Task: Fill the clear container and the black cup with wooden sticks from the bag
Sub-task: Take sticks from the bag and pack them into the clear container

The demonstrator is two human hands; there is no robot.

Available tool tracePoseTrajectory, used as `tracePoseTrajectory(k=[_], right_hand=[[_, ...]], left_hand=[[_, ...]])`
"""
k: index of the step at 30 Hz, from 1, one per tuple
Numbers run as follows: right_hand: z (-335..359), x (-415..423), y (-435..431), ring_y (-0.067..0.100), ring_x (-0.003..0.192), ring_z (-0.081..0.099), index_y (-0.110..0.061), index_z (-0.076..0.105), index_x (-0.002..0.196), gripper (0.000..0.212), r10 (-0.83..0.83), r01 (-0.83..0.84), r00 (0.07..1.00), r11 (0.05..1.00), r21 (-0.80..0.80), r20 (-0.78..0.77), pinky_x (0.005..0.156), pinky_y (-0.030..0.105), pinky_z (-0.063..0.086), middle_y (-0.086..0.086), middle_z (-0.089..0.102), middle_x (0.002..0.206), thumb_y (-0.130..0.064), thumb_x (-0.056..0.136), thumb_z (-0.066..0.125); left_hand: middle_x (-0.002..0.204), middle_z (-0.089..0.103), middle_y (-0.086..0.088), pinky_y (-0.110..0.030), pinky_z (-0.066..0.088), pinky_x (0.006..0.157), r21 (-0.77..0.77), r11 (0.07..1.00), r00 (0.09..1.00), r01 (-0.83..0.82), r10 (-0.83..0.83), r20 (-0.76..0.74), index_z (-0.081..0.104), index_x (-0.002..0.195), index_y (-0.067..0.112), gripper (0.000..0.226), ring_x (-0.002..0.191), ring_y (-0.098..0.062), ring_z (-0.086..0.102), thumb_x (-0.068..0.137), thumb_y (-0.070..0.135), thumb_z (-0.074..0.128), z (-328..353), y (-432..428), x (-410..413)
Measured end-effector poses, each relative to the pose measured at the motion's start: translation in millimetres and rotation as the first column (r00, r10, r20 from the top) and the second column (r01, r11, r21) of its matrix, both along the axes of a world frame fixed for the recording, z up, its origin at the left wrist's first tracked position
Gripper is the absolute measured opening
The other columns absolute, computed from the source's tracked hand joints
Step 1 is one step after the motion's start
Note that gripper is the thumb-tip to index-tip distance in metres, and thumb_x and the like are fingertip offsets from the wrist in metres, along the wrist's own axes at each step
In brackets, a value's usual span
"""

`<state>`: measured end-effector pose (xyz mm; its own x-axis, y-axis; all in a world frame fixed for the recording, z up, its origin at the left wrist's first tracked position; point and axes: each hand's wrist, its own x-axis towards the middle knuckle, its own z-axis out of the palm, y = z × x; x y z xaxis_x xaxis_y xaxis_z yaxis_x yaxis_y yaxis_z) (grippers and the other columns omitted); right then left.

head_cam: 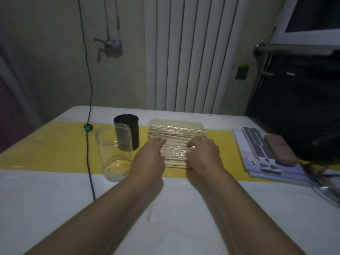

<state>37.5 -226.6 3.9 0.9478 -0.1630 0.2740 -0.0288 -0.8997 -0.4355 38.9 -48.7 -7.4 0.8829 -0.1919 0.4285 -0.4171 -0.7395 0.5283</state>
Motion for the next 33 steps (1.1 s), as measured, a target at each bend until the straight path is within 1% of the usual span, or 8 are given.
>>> tracePoseTrajectory(k=[4, 9, 11, 15, 18, 21, 27, 33], right_hand=[[5.5, -20.2, 39.1, 0.026, 0.097, 0.06, -0.026, 0.064, 0.095, 0.014, -0.07, 0.071, 0.997, 0.997, -0.018, 0.02, 0.072, 0.031, 0.041, -0.001, 0.067, 0.101, -0.021, 0.086, 0.054], [-10.5, -28.5, 51.8, 0.027, 0.084, 0.061, -0.025, 0.057, 0.09, 0.008, 0.088, -0.09, 0.995, 0.994, -0.062, -0.042, 0.066, 0.032, 0.043, -0.002, 0.068, 0.087, -0.031, 0.088, 0.052], [-17.1, -29.9, 48.0, 0.024, 0.083, 0.06, -0.026, 0.057, 0.086, 0.005, 0.159, -0.16, 0.987, 0.987, -0.026, -0.034, 0.068, 0.032, 0.048, -0.003, 0.067, 0.086, -0.029, 0.085, 0.053], [-29.1, -27.4, 51.0, 0.022, 0.086, 0.059, -0.023, 0.063, 0.08, 0.011, 0.204, -0.213, 0.974, 0.973, -0.091, -0.102, 0.068, 0.032, 0.048, -0.004, 0.066, 0.088, -0.021, 0.085, 0.054], [-34.3, -25.7, 57.0, 0.028, 0.082, 0.059, -0.017, 0.06, 0.072, 0.018, 0.143, -0.165, 0.982, 0.967, -0.195, -0.126, 0.056, 0.029, 0.039, 0.002, 0.062, 0.084, -0.002, 0.075, 0.05], [-35.5, -25.7, 61.1, 0.028, 0.097, 0.057, -0.013, 0.068, 0.093, 0.027, 0.144, -0.158, 0.987, 0.94, -0.302, -0.068, 0.074, 0.032, 0.042, 0.004, 0.06, 0.102, 0.0, 0.077, 0.051], [-33.5, -10.7, 57.1, 0.028, 0.105, 0.055, -0.022, 0.068, 0.105, 0.024, 0.181, -0.179, 0.983, 0.901, -0.396, -0.032, 0.082, 0.032, 0.041, 0.001, 0.059, 0.108, -0.013, 0.087, 0.055], [-27.8, -2.7, 55.8, 0.029, 0.103, 0.058, -0.022, 0.071, 0.1, 0.022, 0.216, -0.2, 0.976, 0.882, -0.426, -0.012, 0.079, 0.031, 0.037, -0.001, 0.064, 0.103, -0.014, 0.087, 0.056]], left_hand=[[0.118, 0.069, -0.017, -0.044, 0.054, 0.086, 0.136, 0.989, 0.856, 0.055, -0.116, 0.503, 0.072, 0.116, 0.003, 0.052, 0.104, -0.035, 0.067, 0.064, -0.006, 0.071, 3.8, 29.0, -20.2], [0.127, 0.052, -0.008, -0.044, 0.035, 0.094, -0.023, 0.972, 0.602, -0.233, 0.163, 0.782, 0.058, 0.123, 0.017, 0.043, 0.119, -0.033, 0.05, 0.081, 0.021, 0.062, -4.3, 57.8, -25.4], [0.134, 0.045, -0.01, -0.046, 0.032, 0.101, -0.195, 0.944, 0.62, -0.267, 0.323, 0.715, 0.048, 0.128, 0.016, 0.054, 0.129, -0.032, 0.042, 0.079, 0.03, 0.065, -6.4, 61.0, -25.5], [0.15, 0.037, -0.016, -0.054, 0.028, 0.113, -0.458, 0.829, 0.789, -0.322, 0.502, 0.354, 0.033, 0.146, 0.012, 0.091, 0.142, -0.033, 0.032, 0.074, 0.042, 0.08, -5.9, 62.4, -26.0], [0.161, 0.026, -0.008, -0.044, 0.025, 0.119, -0.51, 0.772, 0.902, -0.378, 0.431, -0.015, 0.014, 0.158, 0.019, 0.121, 0.149, -0.027, 0.024, 0.067, 0.043, 0.09, -3.9, 69.8, -23.5], [0.157, 0.036, -0.007, -0.038, 0.036, 0.107, -0.637, 0.672, 0.926, -0.378, 0.285, -0.249, 0.011, 0.157, 0.021, 0.121, 0.142, -0.026, 0.038, 0.068, 0.038, 0.091, -1.7, 74.2, -17.7], [0.146, 0.05, -0.001, -0.047, 0.048, 0.1, -0.397, 0.839, 0.927, -0.372, 0.312, -0.211, 0.034, 0.145, 0.025, 0.107, 0.123, -0.025, 0.056, 0.059, 0.042, 0.094, 23.2, 89.5, 0.7], [0.135, 0.059, 0.012, -0.03, 0.038, 0.087, -0.12, 0.967, 0.972, -0.226, 0.215, -0.096, 0.043, 0.139, 0.035, 0.097, 0.121, -0.017, 0.057, 0.057, 0.046, 0.093, 36.0, 92.8, -3.8]])
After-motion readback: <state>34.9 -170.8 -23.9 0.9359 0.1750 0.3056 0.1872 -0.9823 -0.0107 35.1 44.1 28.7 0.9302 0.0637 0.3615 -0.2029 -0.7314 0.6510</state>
